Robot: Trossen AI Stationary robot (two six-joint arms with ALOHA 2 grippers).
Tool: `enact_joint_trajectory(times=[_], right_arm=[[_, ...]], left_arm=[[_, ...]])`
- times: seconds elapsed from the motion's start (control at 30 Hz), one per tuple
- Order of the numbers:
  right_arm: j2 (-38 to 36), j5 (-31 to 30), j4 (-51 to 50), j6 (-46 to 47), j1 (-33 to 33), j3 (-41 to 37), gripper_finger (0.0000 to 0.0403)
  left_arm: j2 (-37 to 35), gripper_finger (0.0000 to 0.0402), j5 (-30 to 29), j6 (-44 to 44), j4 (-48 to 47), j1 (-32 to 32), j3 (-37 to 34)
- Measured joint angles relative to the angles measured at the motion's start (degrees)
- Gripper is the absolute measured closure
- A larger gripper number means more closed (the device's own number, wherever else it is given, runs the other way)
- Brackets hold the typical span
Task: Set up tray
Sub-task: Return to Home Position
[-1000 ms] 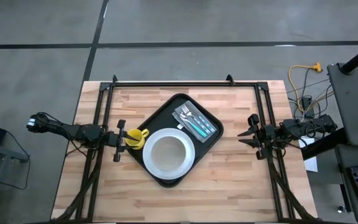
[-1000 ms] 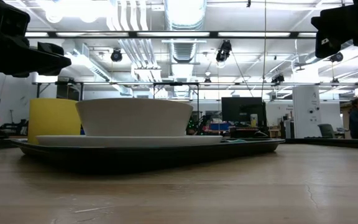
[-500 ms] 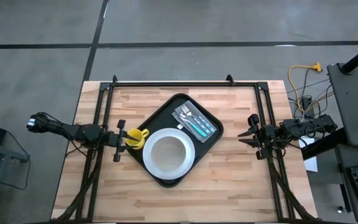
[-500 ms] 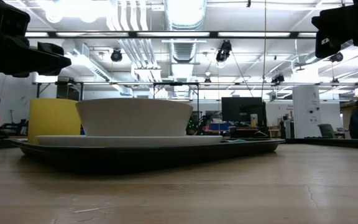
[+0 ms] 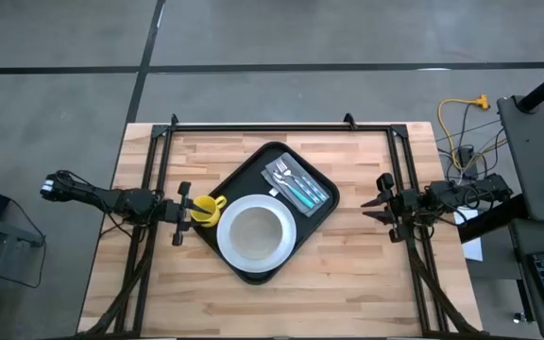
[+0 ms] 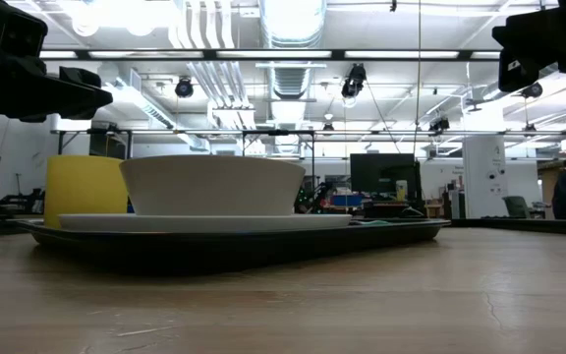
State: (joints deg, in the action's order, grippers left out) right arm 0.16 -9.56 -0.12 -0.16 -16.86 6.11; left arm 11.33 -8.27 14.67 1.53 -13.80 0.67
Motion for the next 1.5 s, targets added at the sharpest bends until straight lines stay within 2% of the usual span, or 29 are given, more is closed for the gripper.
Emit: enact_joint_trajectory(times=[0.27,0.73,1.1,1.5], right_arm=[[0.0,0.0,0.0,0.1,0.0,0.0,0.0335],[0.0,0.0,0.0,0.0,0.0,0.0,0.0318],[0.0,0.0,0.0,0.1,0.0,0.0,0.0335],[0.0,0.0,0.0,0.0,0.0,0.0,0.0319]], left_arm=[[0.0,0.0301,0.0,0.0,0.0,0.0,0.0],[0.0,0.0301,0.0,0.0,0.0,0.0,0.0],[0.0,0.0301,0.0,0.0,0.0,0.0,0.0],[0.0,0.0301,0.0,0.0,0.0,0.0,0.0]])
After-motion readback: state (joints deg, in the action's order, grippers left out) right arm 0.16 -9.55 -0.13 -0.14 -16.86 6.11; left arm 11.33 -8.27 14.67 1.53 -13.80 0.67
